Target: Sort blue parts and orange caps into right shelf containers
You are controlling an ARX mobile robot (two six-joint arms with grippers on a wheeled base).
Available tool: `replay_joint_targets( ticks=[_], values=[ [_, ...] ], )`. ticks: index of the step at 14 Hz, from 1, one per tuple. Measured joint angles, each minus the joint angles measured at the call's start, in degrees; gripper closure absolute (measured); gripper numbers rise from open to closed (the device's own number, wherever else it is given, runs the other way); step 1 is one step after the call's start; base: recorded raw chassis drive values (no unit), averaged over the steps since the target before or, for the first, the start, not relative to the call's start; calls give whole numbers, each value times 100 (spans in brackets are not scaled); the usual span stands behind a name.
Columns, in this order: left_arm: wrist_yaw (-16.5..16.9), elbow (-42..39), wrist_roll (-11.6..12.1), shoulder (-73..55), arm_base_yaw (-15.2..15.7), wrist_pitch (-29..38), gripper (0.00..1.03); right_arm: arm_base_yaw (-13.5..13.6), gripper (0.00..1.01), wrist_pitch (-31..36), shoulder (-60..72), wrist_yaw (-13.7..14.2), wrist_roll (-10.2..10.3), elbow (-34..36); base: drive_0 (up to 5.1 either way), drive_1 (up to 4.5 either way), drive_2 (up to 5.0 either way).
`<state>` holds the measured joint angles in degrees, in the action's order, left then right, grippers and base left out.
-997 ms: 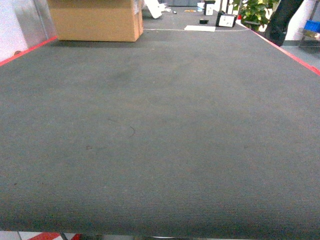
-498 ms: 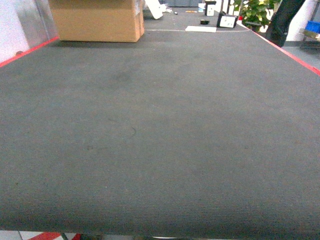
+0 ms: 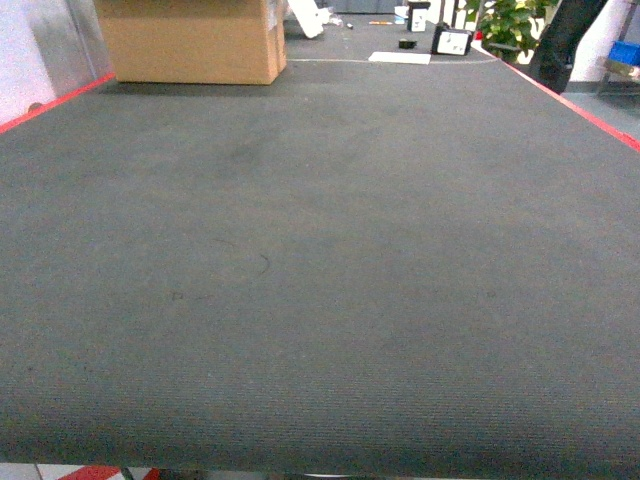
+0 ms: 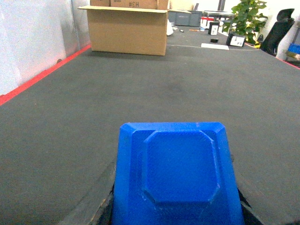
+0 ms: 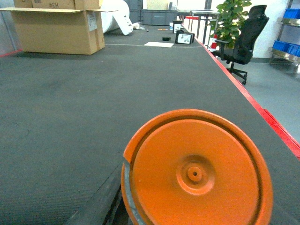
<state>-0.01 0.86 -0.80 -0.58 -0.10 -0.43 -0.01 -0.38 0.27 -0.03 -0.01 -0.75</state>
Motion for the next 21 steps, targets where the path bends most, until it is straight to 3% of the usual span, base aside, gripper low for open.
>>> replay_joint_targets(
  ticks=[6, 21],
  values=[
    [0, 0, 0, 0, 0, 0, 60, 0, 56, 2, 0, 0, 0, 0, 0, 0, 0],
    [-11, 0, 0, 0, 9, 0, 60, 0, 56, 2, 0, 0, 0, 0, -159, -159, -159]
  ],
)
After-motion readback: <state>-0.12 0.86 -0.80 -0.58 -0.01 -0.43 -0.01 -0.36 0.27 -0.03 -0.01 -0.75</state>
